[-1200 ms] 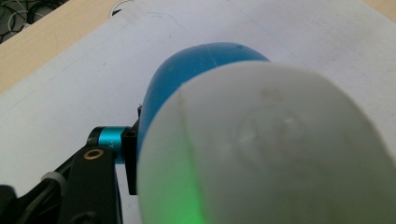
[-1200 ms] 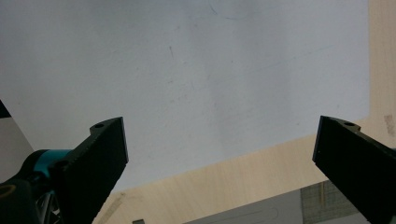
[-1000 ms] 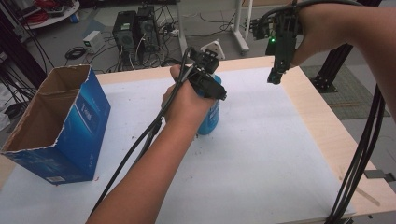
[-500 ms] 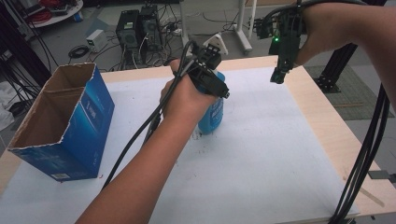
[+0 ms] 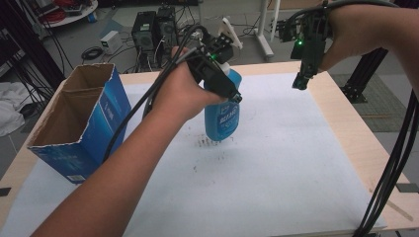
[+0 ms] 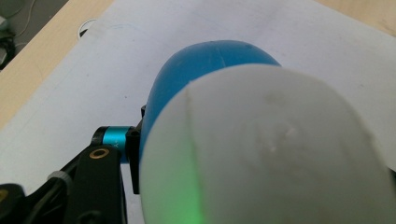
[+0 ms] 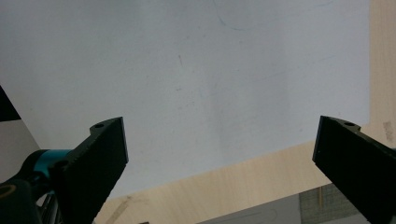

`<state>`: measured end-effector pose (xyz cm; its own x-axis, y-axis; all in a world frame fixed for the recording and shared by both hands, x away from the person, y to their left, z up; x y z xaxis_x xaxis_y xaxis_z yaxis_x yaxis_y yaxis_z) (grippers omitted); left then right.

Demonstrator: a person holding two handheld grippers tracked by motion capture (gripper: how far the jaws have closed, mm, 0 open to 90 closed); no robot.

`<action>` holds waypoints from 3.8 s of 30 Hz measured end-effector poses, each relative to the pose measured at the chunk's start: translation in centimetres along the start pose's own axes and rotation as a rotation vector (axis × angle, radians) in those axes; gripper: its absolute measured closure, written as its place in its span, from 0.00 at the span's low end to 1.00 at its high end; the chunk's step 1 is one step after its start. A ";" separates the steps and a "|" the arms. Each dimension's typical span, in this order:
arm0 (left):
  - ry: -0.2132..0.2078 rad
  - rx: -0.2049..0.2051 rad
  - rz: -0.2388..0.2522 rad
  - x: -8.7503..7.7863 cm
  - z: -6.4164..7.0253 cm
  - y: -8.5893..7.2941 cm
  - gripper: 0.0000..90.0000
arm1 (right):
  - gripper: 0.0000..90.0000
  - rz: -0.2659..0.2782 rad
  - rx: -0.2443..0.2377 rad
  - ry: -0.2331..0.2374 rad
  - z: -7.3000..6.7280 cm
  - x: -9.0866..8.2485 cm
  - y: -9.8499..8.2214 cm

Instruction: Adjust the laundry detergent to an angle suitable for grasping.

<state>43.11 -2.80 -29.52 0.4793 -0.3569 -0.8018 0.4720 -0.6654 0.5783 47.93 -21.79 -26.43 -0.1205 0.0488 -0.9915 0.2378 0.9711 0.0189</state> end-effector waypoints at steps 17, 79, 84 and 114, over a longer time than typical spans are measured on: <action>-0.137 0.241 0.045 -4.2 -1.0 -1.9 0.44 | 0.03 -0.019 -0.014 -0.005 -1.0 0.0 0.9; -0.614 0.833 0.200 -3.4 -0.2 -12.9 0.44 | 0.03 -0.036 -0.074 0.017 -2.3 2.0 2.8; -0.635 0.825 0.195 -3.2 -0.3 -13.3 0.44 | 0.03 -0.033 -0.060 0.018 -2.2 2.1 2.7; -0.576 0.750 0.138 -3.3 -0.3 -13.7 0.29 | 0.03 -0.036 -0.058 0.020 -2.0 2.4 3.0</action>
<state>35.28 7.69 -34.75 -0.0370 -0.5986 -0.8002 -0.2549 -0.7686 0.5867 46.42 -18.29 -28.54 -0.1478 0.0176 -0.9889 0.1764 0.9843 -0.0089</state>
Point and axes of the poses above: each handheld gripper's, and its own axes: x roughly forward along the jaws, y roughly out of its top, z roughly to its right, the point moved 3 cm from there along x, roughly forward along the jaws, and after that the axes turned 11 degrees about y, right-handed, at the moved point
